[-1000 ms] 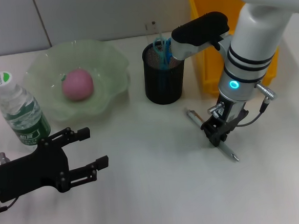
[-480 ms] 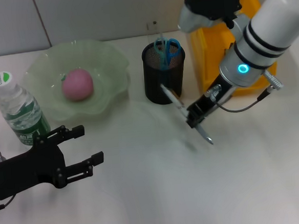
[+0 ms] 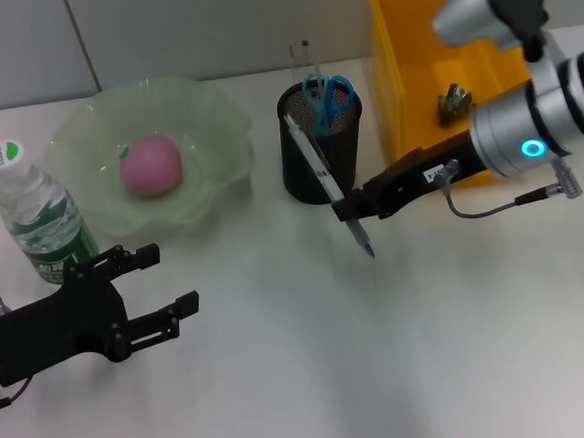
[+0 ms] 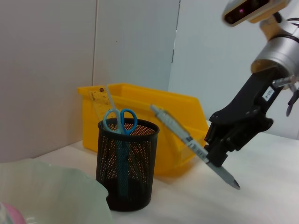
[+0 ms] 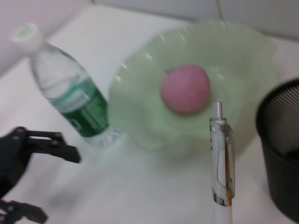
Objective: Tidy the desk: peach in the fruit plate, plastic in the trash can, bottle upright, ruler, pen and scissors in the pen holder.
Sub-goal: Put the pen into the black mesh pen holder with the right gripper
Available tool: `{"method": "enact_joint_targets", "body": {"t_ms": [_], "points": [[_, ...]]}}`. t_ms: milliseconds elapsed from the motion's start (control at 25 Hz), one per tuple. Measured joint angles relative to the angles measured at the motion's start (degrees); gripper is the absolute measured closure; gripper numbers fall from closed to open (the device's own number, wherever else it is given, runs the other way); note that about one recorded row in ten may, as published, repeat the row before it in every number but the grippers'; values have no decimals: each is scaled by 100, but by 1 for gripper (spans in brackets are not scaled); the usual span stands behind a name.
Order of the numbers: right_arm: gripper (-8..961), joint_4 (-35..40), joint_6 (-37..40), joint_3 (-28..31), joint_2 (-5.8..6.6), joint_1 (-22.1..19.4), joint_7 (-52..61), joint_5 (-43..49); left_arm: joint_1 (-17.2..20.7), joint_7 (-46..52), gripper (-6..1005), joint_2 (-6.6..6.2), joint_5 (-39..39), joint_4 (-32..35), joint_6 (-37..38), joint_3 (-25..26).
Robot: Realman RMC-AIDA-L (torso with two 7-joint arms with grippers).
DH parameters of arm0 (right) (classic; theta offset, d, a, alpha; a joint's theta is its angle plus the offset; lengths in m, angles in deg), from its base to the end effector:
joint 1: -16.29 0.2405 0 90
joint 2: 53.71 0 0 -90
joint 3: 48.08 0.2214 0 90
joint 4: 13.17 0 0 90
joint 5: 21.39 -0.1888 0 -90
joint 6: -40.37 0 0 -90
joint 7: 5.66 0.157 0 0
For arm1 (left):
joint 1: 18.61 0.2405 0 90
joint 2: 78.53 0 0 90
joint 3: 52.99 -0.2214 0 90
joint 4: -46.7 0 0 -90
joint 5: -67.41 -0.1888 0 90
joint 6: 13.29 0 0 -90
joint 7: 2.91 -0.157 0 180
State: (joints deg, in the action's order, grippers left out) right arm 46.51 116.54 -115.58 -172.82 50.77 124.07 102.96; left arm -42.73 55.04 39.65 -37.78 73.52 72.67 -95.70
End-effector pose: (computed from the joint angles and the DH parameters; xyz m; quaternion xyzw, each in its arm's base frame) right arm 0.1652 0.3422 -0.0097 -0.9226 0.3584 0.0596 0.1295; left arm -0.2491 0.2730 -0.0127 -0.9324 -0.1624 -0.2645 0.1853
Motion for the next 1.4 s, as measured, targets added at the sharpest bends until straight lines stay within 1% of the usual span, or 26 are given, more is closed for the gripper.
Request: {"method": "enact_joint_targets", "body": {"t_ms": [40, 160, 200, 240, 360, 400, 440, 560, 600, 680, 720, 760, 800, 920, 1080, 1120, 1160, 1200, 1240, 1320, 1400], "points": [[831, 0, 0, 0, 0, 0, 0, 0, 0, 0, 186, 0, 0, 0, 0, 0], [831, -8, -12, 98, -3, -199, -637, -506, -13, 29, 186, 7, 0, -2, -36, 0], [831, -26, -38, 167, -9, -333, -1080, -901, -30, 44, 186, 11, 2, -2, -39, 0], [831, -26, -38, 167, -9, -333, -1080, -901, -36, 50, 186, 11, 3, -2, -40, 0], [831, -144, -170, 245, -20, -535, -1841, -1579, -48, 58, 186, 12, 6, -2, -40, 0], [831, -329, -278, 276, -17, -662, -2385, -2121, -52, 60, 186, 12, 11, -1, -40, 0], [831, -329, -278, 276, -17, -662, -2385, -2121, -52, 60, 186, 12, 11, -1, -40, 0], [831, -620, -387, 396, -7, -770, -3101, -2780, -51, 66, 186, 12, 16, -1, -32, 0], [831, -842, -420, 535, -6, -779, -3539, -3162, -48, 67, 186, 12, 25, -1, -31, 0], [831, -954, -436, 593, -6, -773, -3744, -3334, -45, 67, 186, 11, 36, -1, -28, 0], [831, -1168, -533, 645, -6, -743, -4060, -3644, -41, 67, 186, 11, 62, -1, -17, 0], [831, -1168, -533, 645, -6, -743, -4060, -3644, -41, 67, 187, 11, 62, -1, -17, 0], [831, -1339, -721, 652, -4, -693, -4324, -3924, -37, 67, 187, 11, 98, -1, 5, 0], [831, -1480, -902, 652, -4, -602, -4509, -4077, -38, 67, 187, 11, 129, -1, 18, -1], [830, -1882, -1328, 622, -3, -262, -4630, -4108, -52, 66, 187, 13, 139, 0, 59, -1], [830, -2078, -1558, 607, -3, -99, -4644, -4092, -62, 66, 187, 21, 140, -1, 58, -1], [830, -2078, -1558, 607, -3, -99, -4644, -4092, -62, 66, 187, 21, 140, -1, 58, -1], [830, -2244, -1733, 591, -2, 46, -4679, -4086, -66, 65, 187, 23, 140, -4, 54, -1], [830, -2244, -1733, 591, -2, 46, -4679, -4086, -71, 65, 187, 24, 140, -9, 47, 0], [830, -2468, -1924, 576, -1, 211, -4835, -4080, -74, 64, 187, 25, 144, -16, 53, 0], [830, -2536, -2016, 574, -6, 246, -4922, -4080, -74, 64, 187, 25, 145, -16, 59, 0]]}}
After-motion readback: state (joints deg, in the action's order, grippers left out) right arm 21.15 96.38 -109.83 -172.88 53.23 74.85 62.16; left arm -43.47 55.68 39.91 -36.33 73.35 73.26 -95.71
